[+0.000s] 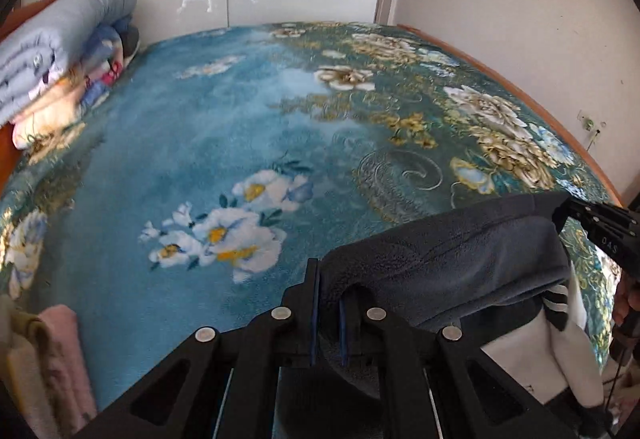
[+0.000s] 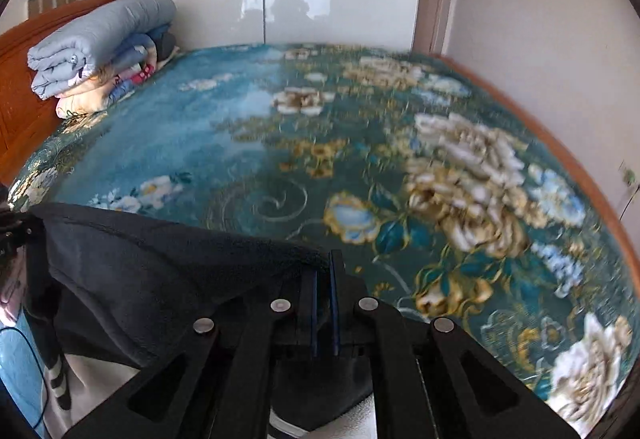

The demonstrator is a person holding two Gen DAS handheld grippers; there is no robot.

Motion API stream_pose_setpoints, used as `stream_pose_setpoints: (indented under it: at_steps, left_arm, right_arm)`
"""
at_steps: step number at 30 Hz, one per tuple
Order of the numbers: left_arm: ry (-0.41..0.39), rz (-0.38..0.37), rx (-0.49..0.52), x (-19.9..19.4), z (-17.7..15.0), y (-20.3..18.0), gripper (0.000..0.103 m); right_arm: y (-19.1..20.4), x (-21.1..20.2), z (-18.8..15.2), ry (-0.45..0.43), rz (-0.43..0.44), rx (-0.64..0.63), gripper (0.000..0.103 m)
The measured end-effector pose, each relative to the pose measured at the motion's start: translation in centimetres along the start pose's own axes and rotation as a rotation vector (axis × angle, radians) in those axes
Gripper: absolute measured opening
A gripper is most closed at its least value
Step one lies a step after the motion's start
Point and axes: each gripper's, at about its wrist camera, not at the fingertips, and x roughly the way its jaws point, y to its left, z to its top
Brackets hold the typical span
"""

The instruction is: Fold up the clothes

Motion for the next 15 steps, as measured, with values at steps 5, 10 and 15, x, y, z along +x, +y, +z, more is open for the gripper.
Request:
stream_pose_setpoints:
  at_steps: [5, 10, 15]
  left_arm:
    - [0.056, -0.001, -0.032, 3.3, 3.7, 0.8, 0.008]
    - [0.206, 0.028, -0.116, 9.8, 4.3, 2.4, 0.008]
    - [0.210, -0.022, -0.158, 9.2, 3.1, 2.9, 0.013]
  right_arm:
    - [0.5, -0.1, 2.8, 0.034, -0.011, -0.053, 0.005]
    - [0.5, 4.8, 4.8, 0.118, -0.009, -0.023, 0.005]
    - [0.1, 6.7, 3.2, 0.177, 0.012, 0.002, 0.006]
